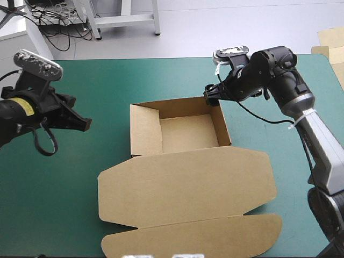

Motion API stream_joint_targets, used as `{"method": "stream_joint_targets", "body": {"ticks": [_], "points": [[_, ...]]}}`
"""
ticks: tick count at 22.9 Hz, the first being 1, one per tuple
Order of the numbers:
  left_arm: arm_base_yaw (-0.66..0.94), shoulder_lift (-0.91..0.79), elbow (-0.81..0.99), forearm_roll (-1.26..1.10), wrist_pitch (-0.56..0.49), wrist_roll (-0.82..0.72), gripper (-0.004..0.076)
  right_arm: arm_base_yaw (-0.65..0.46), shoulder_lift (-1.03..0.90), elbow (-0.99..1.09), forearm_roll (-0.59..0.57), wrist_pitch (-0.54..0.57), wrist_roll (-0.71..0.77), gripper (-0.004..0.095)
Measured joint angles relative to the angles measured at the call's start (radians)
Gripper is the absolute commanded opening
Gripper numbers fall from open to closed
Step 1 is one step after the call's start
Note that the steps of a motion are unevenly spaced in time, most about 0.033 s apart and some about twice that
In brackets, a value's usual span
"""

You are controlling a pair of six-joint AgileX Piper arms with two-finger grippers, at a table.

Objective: Fold the box

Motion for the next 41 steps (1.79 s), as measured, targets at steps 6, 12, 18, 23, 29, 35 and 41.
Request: {"method": "stream_joint_targets", "body": {"ticks": [6,12,18,23,29,35,41], "points": [[0.000,-0.202,0.262,0.039,-0.001,0.001,-0.0010,0.000,0.000,0.000,-0.001,0.000,-0.001,0.0902],[0.000,-0.344,0.640,0.036,-0.001,-0.004,-0.0010,0.000,0.078,0.000,-0.004,0.000,-0.009,0.0900],[0.000,-0.423,0.859,0.030,-0.030,-0.055,-0.0010,0.000,0.228,0.000,-0.025,-0.002,-0.009,0.0900],[0.000,-0.466,0.888,0.031,-0.033,-0.063,-0.0010,0.000,0.301,0.000,-0.025,-0.006,-0.009,0.0800],[0.000,-0.529,0.890,0.053,-0.035,-0.067,-0.0010,0.000,0.332,0.000,-0.024,-0.007,-0.009,0.0305],[0.000,-0.563,0.890,0.056,-0.034,-0.071,-0.0010,-0.001,0.349,0.000,-0.027,-0.016,-0.001,-0.0020],[0.000,-0.563,0.890,0.057,-0.034,-0.080,-0.0010,-0.001,0.351,-0.031,-0.027,-0.013,-0.020,-0.0020]]}}
